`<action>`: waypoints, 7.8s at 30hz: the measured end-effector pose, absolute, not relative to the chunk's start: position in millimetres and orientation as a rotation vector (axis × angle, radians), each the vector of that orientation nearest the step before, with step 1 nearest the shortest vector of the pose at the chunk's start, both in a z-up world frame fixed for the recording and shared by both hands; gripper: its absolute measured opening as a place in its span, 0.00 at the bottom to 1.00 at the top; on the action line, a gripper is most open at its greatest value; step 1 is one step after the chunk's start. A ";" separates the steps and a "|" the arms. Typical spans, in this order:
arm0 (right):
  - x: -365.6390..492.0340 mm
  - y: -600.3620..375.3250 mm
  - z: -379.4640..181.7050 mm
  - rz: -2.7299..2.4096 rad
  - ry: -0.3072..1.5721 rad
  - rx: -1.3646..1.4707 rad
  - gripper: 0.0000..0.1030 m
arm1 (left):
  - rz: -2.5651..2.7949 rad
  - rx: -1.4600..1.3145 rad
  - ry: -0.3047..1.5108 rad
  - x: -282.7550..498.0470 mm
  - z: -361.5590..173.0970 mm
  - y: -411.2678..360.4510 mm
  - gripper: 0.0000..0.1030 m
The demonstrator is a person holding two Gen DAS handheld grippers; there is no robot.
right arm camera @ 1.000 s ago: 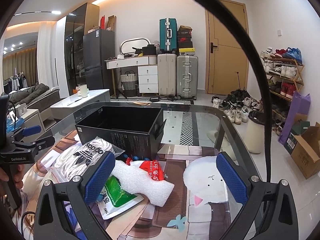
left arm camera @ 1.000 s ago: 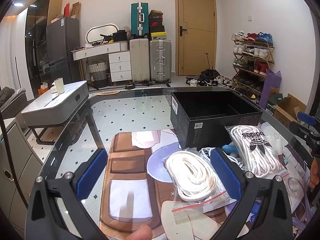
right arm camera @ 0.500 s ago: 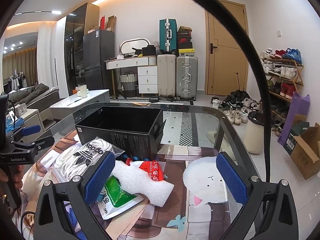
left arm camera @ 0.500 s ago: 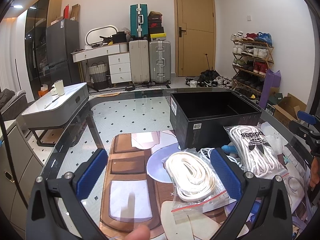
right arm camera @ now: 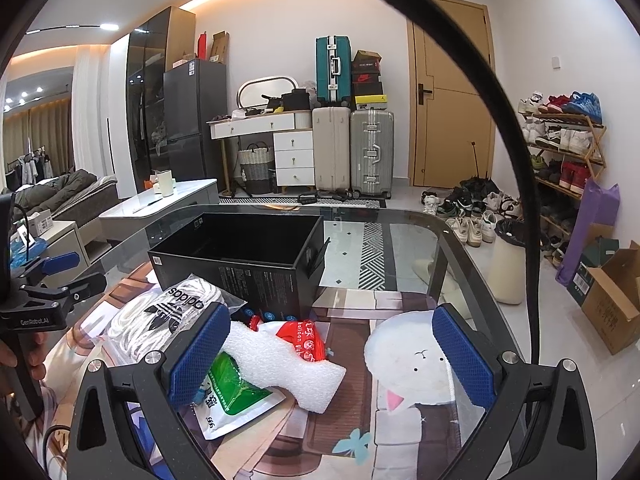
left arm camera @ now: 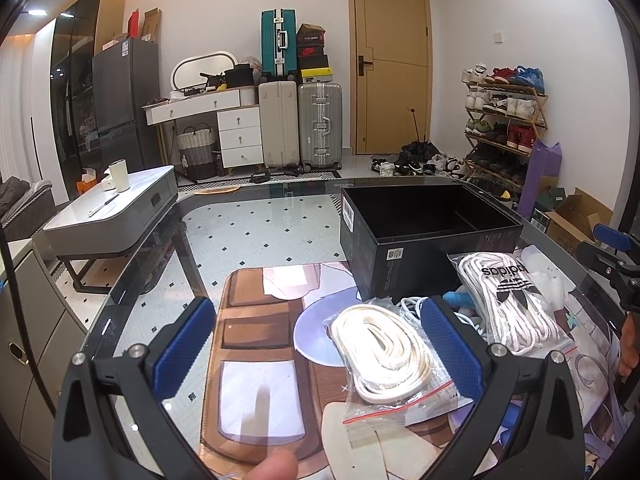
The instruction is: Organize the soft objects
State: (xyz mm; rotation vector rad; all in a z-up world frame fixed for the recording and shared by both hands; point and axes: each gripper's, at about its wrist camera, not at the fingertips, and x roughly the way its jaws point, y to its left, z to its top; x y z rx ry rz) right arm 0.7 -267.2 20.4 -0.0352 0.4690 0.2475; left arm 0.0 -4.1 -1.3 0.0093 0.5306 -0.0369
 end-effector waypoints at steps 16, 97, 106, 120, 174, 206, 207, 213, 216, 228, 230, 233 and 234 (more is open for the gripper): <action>-0.4 -264.5 20.4 0.251 0.465 -0.041 1.00 | -0.037 0.010 0.528 -0.4 -1.2 -3.7 1.00; 75.7 -217.6 -16.6 0.497 0.929 -0.295 0.77 | -0.077 -0.112 1.068 63.6 -38.2 -18.5 0.81; 77.1 -218.8 -18.8 0.497 0.956 -0.292 0.58 | -0.047 -0.133 1.061 60.3 -36.5 -10.6 0.61; 76.4 -226.5 -15.6 0.497 0.984 -0.234 0.41 | -0.096 -0.132 1.083 59.1 -32.6 -10.6 0.39; 102.5 -204.8 101.4 0.494 0.940 -0.106 0.40 | -0.211 0.002 0.935 68.7 72.1 -55.4 0.34; 171.4 -177.1 94.3 0.512 0.982 -0.064 0.40 | -0.230 0.026 0.978 152.9 65.1 -66.8 0.34; 173.1 -175.5 92.0 0.515 0.989 -0.063 0.40 | -0.232 0.024 0.982 154.5 63.0 -67.3 0.34; 184.7 -165.8 76.8 0.529 1.027 -0.052 0.40 | -0.239 0.018 1.014 164.9 49.4 -65.5 0.34; 190.5 -160.2 70.3 0.539 1.044 -0.030 0.40 | -0.246 0.015 1.029 169.5 43.8 -66.8 0.34; 203.5 -155.6 46.7 0.530 1.101 -0.003 0.40 | -0.244 0.004 1.076 179.9 26.1 -68.7 0.34; 204.4 -154.9 44.9 0.530 1.105 -0.002 0.40 | -0.243 0.001 1.079 181.1 25.4 -69.2 0.34; 204.0 -155.0 44.4 0.530 1.108 0.001 0.40 | -0.244 0.001 1.079 181.1 25.4 -69.5 0.34; 204.3 -155.1 44.1 0.530 1.107 0.000 0.40 | -0.246 -0.001 1.079 181.4 25.7 -69.7 0.34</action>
